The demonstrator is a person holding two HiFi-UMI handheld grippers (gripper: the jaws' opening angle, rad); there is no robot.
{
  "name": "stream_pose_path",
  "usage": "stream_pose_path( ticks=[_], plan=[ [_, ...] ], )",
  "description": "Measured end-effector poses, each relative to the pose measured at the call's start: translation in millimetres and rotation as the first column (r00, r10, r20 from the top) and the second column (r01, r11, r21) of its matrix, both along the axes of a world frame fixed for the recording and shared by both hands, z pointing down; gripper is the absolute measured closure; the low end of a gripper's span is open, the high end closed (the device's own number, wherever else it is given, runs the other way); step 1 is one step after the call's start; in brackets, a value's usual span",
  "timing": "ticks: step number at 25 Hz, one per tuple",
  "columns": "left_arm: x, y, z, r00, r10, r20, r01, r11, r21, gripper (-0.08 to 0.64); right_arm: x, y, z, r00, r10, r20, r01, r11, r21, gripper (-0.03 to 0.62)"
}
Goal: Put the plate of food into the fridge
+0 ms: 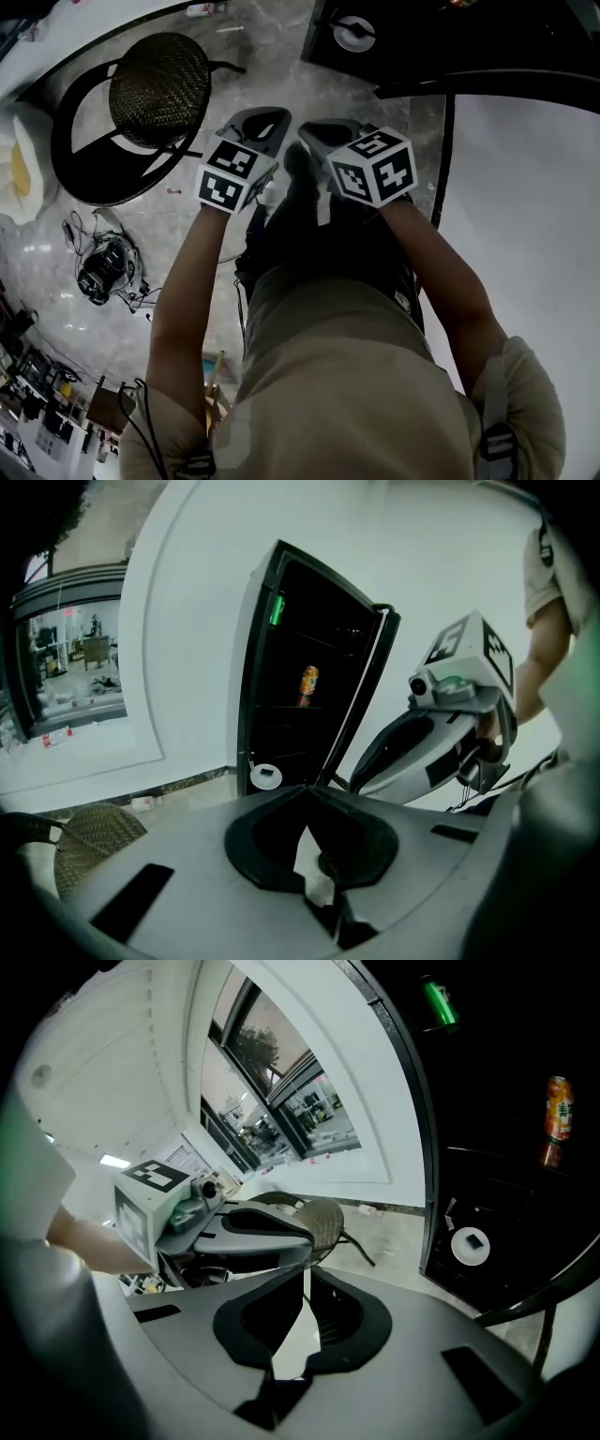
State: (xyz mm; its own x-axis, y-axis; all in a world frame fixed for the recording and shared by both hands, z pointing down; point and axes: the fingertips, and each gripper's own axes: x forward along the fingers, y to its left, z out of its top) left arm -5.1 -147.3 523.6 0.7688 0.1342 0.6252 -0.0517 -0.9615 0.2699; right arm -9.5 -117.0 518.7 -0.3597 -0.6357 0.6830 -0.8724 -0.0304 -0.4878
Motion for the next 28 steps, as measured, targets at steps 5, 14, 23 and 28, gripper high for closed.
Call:
stream_pose_path(
  ticks=[5,14,23,28],
  plan=[
    [4.3,-5.1,-15.1,1.000,0.005,-0.023,-0.005,1.000,0.022,0.549,3.4,1.3,-13.0,1.000,-0.002,-0.021,0.003,1.000,0.017,0.558],
    [9.3,-12.2,-47.6,0.997,0.011,-0.076,-0.007,0.999,0.051,0.551,5.0,-6.0,-39.8,0.996,-0.039,-0.079,0.044,0.997,0.060,0.558],
    [6.0,-5.8,-75.3,0.994,0.015,-0.111,-0.007,0.998,0.068,0.551,5.5,-0.4,-59.3,0.994,-0.031,-0.107,0.041,0.995,0.091,0.558],
    [8.3,0.1,-84.4,0.993,0.006,-0.121,0.002,0.998,0.069,0.551,12.3,7.5,-72.4,0.992,-0.016,-0.126,0.030,0.994,0.109,0.558]
  ],
)
